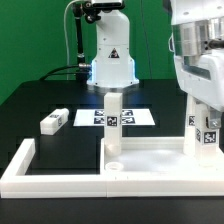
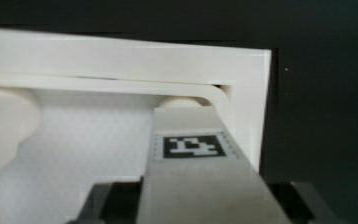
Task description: Assemble desk
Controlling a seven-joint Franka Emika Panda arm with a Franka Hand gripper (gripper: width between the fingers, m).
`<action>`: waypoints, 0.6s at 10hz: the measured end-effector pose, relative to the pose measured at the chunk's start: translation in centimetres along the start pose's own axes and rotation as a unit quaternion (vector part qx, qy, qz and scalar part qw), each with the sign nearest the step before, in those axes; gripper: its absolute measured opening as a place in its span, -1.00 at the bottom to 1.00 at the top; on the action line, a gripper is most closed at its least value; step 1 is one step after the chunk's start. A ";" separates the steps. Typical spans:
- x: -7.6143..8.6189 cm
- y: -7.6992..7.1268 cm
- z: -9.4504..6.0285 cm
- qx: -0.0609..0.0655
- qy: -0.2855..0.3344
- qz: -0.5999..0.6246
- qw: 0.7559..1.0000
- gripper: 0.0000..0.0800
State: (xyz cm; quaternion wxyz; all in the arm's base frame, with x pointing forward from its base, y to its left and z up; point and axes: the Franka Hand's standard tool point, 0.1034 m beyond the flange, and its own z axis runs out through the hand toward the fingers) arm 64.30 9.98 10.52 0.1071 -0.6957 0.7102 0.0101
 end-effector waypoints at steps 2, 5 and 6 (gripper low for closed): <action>-0.1 0.1 0.1 -0.001 0.001 0.022 1.000 -0.27; -2.0 0.0 -1.0 0.000 -0.004 -0.182 0.983 0.39; -2.3 -0.3 -1.7 0.011 -0.007 -0.259 0.966 0.57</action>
Offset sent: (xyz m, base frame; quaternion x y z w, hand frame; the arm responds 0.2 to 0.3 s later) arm -0.0189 0.0383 0.0144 -0.0456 -0.0207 -0.2832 0.9577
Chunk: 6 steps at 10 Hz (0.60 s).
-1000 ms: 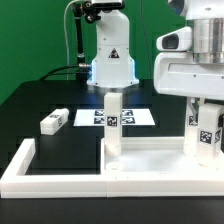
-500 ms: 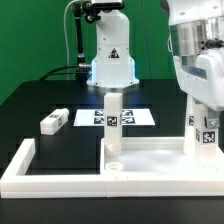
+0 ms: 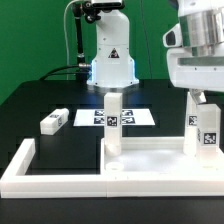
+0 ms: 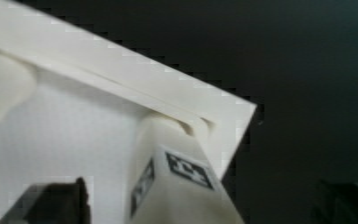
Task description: Assemble desk
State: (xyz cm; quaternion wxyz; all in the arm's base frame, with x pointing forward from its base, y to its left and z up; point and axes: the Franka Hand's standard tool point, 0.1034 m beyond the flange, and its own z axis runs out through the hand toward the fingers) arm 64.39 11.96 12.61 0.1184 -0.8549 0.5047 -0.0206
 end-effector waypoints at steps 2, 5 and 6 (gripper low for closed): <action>0.4 0.5 -0.1 0.004 0.009 -0.048 0.999 0.61; 0.7 0.6 0.0 -0.013 0.017 -0.179 0.984 0.62; 0.7 0.1 0.4 -0.040 0.022 -0.266 0.963 0.62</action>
Offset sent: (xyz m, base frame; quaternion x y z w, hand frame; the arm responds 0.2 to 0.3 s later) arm 0.0000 0.0000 0.0000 0.0000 0.0000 -0.1296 0.9916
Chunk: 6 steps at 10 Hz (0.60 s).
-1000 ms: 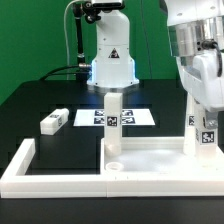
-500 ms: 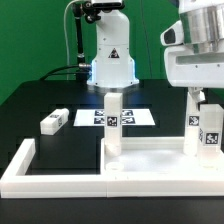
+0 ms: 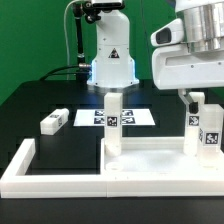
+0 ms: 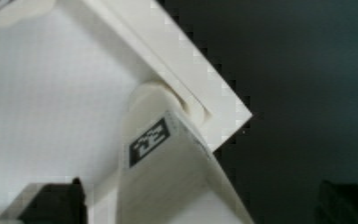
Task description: Assemble desk
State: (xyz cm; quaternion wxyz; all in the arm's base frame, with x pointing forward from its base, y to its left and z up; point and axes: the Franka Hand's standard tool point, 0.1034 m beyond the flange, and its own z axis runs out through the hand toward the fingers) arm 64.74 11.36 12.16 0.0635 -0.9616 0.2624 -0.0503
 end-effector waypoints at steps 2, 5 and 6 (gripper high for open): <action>0.3 -0.6 0.8 -0.017 -0.003 -0.122 0.992 0.62; 0.4 -0.4 0.8 -0.018 -0.001 -0.068 0.998 0.00; 0.5 0.0 0.8 -0.022 -0.001 -0.021 1.000 0.00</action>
Offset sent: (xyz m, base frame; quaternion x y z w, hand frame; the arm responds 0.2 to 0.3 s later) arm 0.0000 0.0000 0.0000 0.0000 0.0000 0.0000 1.0000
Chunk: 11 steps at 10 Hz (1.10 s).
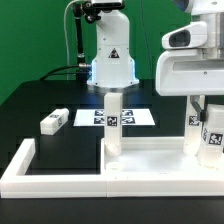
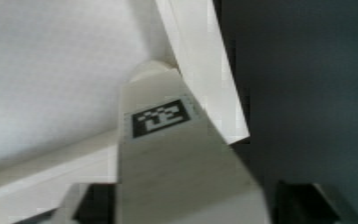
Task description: Assemble desk
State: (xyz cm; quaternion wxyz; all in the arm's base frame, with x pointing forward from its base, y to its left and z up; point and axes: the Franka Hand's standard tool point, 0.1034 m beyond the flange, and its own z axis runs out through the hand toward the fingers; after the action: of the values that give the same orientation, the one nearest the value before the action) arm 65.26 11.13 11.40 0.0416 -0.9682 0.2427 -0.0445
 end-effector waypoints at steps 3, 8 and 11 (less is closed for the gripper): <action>0.4 0.9 0.0 -0.007 -0.004 0.186 0.982 -0.25; 0.3 1.8 0.2 0.029 -0.049 0.519 0.853 -0.26; 0.1 1.6 0.1 0.026 -0.046 0.470 0.881 -0.26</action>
Offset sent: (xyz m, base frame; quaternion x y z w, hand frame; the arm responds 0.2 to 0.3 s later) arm -0.0048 -0.0014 -0.0008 -0.0278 -0.0203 0.3230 0.9458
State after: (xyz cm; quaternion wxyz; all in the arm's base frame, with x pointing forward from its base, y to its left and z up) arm 64.63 9.62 11.09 0.0939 -0.7402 0.6656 0.0183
